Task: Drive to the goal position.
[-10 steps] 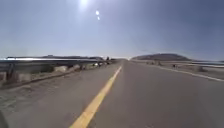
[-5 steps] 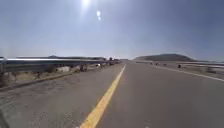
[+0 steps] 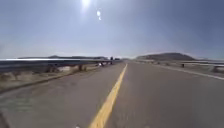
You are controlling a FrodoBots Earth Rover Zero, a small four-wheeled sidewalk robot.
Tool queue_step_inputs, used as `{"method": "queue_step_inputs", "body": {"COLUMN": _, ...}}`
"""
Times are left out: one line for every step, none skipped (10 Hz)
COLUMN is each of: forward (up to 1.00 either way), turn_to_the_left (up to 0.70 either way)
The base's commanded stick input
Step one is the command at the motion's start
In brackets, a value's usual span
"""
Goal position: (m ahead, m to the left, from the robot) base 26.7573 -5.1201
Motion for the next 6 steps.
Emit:
{"method": "queue_step_inputs", "body": {"forward": 0.85, "turn_to_the_left": 0.00}}
{"method": "queue_step_inputs", "body": {"forward": 0.85, "turn_to_the_left": 0.00}}
{"method": "queue_step_inputs", "body": {"forward": 0.85, "turn_to_the_left": 0.00}}
{"method": "queue_step_inputs", "body": {"forward": 0.85, "turn_to_the_left": 0.00}}
{"method": "queue_step_inputs", "body": {"forward": 0.85, "turn_to_the_left": 0.00}}
{"method": "queue_step_inputs", "body": {"forward": 0.85, "turn_to_the_left": 0.00}}
